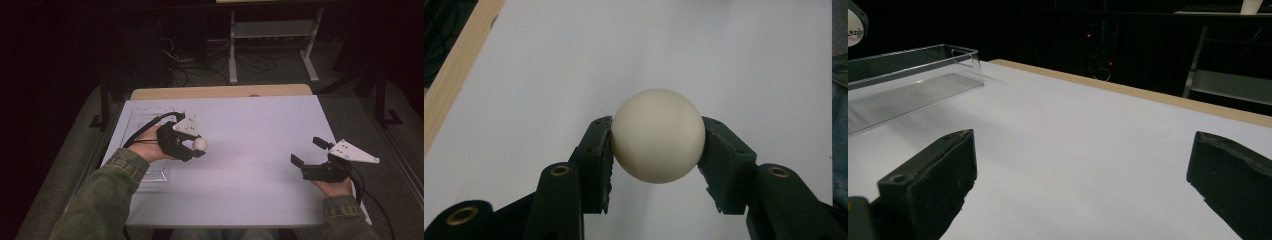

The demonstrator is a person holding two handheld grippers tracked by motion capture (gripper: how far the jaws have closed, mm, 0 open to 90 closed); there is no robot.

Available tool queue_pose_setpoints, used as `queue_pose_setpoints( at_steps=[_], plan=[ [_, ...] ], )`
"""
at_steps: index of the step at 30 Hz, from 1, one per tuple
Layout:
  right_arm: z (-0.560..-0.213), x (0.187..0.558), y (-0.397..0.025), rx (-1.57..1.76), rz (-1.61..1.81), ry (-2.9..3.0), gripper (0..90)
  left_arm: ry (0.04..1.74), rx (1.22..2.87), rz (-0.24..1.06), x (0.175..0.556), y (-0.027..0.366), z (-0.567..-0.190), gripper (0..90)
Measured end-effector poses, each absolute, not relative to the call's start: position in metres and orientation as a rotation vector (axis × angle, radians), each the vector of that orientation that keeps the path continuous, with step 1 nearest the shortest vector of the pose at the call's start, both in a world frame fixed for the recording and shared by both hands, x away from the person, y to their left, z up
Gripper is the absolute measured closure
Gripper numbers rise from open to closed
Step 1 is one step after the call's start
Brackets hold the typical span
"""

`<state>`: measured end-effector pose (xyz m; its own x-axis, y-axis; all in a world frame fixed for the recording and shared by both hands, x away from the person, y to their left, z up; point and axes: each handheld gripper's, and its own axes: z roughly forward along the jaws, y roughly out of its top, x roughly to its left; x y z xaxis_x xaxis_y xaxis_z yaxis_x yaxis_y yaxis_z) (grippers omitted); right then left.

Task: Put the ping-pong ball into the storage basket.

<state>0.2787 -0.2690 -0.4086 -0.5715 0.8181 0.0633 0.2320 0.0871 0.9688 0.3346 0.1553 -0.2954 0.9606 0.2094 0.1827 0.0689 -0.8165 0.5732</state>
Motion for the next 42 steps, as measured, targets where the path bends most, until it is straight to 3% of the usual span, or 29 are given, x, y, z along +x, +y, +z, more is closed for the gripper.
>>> queue_pose_setpoints(
  at_steps=[33,42],
  plan=[
    [-0.411,0.280,-0.267,1.034,1.499,1.881,0.0,0.263,2.694,0.384,0.345,0.212,-0.262,50.0],
    [-0.411,0.280,-0.267,1.037,1.494,1.886,0.0,0.281,2.752,0.336,0.350,0.222,-0.261,50.1]
  ],
)
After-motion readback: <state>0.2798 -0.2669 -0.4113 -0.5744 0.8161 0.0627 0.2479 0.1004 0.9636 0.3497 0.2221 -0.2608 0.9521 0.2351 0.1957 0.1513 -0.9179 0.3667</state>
